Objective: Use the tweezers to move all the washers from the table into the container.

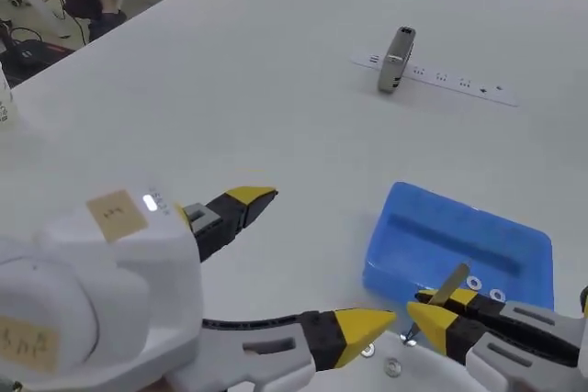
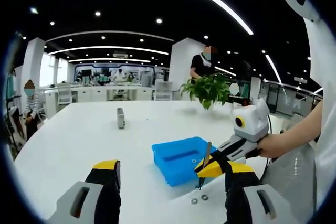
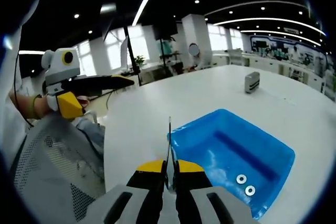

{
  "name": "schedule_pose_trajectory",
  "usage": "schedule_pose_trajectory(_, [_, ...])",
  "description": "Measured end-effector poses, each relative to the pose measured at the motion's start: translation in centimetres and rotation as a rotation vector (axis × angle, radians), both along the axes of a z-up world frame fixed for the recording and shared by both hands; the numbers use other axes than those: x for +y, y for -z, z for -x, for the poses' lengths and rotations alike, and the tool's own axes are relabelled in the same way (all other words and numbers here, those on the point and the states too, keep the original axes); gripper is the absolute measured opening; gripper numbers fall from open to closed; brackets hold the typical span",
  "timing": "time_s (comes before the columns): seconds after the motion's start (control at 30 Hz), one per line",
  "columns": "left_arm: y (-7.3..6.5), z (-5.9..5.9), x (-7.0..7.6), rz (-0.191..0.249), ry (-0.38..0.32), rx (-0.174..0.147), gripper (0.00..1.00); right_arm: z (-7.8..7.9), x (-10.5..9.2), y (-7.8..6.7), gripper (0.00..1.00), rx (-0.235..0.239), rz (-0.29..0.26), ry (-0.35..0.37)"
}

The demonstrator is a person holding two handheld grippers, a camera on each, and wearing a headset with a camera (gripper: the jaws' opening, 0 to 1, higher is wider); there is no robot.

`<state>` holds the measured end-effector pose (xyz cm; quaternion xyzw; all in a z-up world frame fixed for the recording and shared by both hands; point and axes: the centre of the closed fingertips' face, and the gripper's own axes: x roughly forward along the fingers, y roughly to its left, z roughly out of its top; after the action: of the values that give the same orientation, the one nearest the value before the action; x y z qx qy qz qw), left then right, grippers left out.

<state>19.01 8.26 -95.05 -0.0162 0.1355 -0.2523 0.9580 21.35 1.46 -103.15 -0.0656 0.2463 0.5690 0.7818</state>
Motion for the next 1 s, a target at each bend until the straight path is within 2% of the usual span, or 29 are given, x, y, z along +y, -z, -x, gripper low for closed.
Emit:
schedule_pose_trajectory(0.13, [0.0, 0.0, 0.0, 0.001, -0.003, -0.001, 0.83, 0.3, 0.1, 0.0, 0.04, -0.02, 0.008, -0.019])
schedule_pose_trajectory(0.33, [0.0, 0.0, 0.0, 0.0, -0.002, -0.002, 0.83, 0.8, 0.0, 0.1, 0.03, -0.075, 0.036, -0.059])
schedule_pose_trajectory(0.47, [0.0, 0.0, 0.0, 0.001, -0.002, -0.003, 0.83, 0.8, -0.2, 0.1, 0.03, -0.085, 0.046, -0.063])
schedule_pose_trajectory(0.7, [0.0, 0.0, 0.0, -0.002, -0.002, -0.002, 0.83, 0.2, -0.5, 0.0, 0.03, -0.034, 0.015, -0.011])
schedule_pose_trajectory(0.8, [0.1, -0.1, 0.1, 0.002, -0.008, 0.004, 0.83, 0.2, -0.4, -1.0, 0.03, -0.012, -0.019, 0.006])
schedule_pose_trajectory(0.87, [0.2, 0.0, 0.0, 0.013, -0.006, 0.014, 0.83, 0.1, -0.4, -1.8, 0.03, -0.009, -0.038, 0.016])
schedule_pose_trajectory(1.0, [0.3, 0.1, -0.7, 0.008, 0.025, 0.02, 0.83, 0.2, -0.5, -3.1, 0.03, -0.004, -0.071, 0.039])
